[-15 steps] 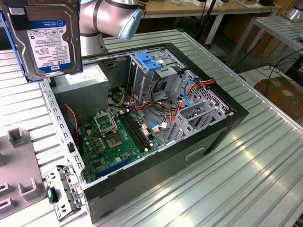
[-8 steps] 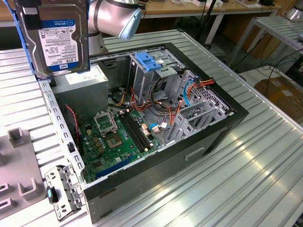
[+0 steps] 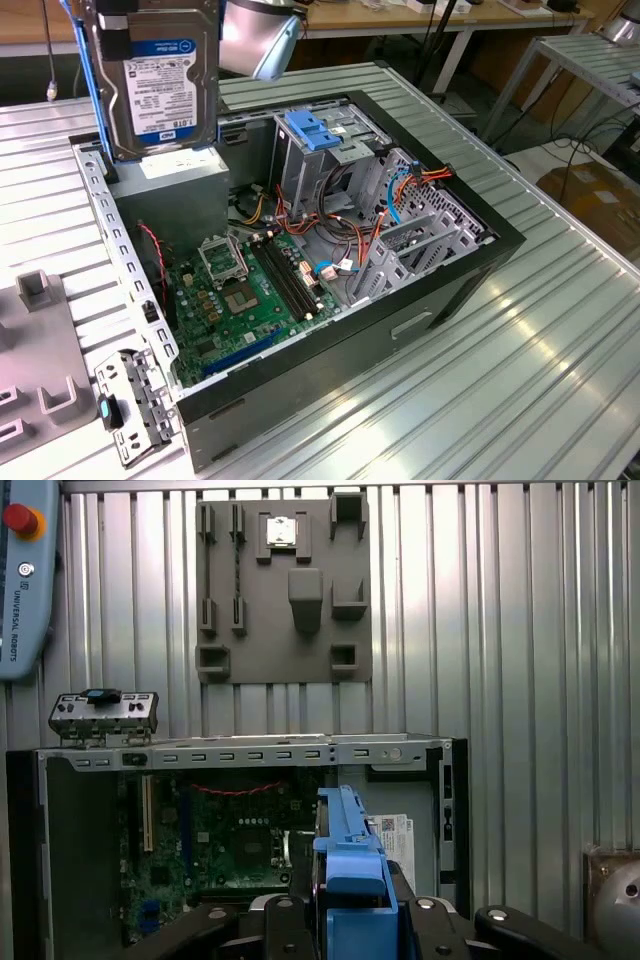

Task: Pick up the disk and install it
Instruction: 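Pick up the disk, then insert the disk into the insertion slot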

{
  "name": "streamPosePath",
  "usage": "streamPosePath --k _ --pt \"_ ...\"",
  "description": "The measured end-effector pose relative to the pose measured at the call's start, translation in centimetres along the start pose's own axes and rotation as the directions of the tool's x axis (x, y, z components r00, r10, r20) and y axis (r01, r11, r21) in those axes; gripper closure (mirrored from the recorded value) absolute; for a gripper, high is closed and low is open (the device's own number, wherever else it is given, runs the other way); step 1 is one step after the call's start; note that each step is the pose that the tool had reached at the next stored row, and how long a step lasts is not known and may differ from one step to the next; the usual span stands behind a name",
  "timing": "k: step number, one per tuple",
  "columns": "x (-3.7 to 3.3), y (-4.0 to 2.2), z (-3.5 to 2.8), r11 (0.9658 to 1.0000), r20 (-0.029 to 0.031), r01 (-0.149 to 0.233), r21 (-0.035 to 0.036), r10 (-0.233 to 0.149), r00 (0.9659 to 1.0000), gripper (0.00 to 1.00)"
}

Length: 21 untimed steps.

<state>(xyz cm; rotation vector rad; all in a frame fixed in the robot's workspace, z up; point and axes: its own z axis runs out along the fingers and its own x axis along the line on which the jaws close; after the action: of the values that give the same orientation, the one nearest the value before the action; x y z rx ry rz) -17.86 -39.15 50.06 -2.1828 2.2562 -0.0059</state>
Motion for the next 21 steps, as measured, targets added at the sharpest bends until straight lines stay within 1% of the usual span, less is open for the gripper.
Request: streamPosePath --k 1,2,3,5,7,9,10,11,13,16,18,21 --pt "0.0 -0.65 0.02 1.0 0.0 0.0 -0.0002 0.0 1.0 0.63" --pt "-0.01 -1.04 0.03 1.0 0.0 -0.001 -0.0003 0.001 1.0 0.63" --pt "-0.01 -1.69 0.04 1.0 -0.0001 -0.001 -0.0005 0.001 1.0 0.63" --pt "-0.01 -2.48 0.07 1.0 -0.0001 -0.002 -0.0006 0.002 1.0 0.63" --pt "-0.03 -3.56 0.1 1.0 -0.0003 -0.002 -0.0007 0.002 1.0 0.63" --pt "-0.05 -4.2 0.12 1.0 -0.0003 -0.002 -0.0006 0.002 1.0 0.63" --pt "-0.07 -4.71 0.13 1.0 -0.0004 -0.002 -0.0007 0.002 1.0 0.63" --pt "-0.07 -5.0 0.14 1.0 -0.0004 -0.002 -0.0007 0.002 1.0 0.63" --pt "-0.09 -5.45 0.15 1.0 -0.0004 -0.002 -0.0008 0.002 1.0 0.63" --pt "-0.08 -5.54 0.15 1.0 -0.0003 -0.003 -0.0008 0.003 1.0 0.63" --pt "-0.09 -5.92 0.15 1.0 -0.0004 -0.003 -0.0008 0.003 1.0 0.63" --pt "-0.02 -5.92 0.15 1.0 -0.0003 -0.002 -0.0008 0.002 1.0 0.63"
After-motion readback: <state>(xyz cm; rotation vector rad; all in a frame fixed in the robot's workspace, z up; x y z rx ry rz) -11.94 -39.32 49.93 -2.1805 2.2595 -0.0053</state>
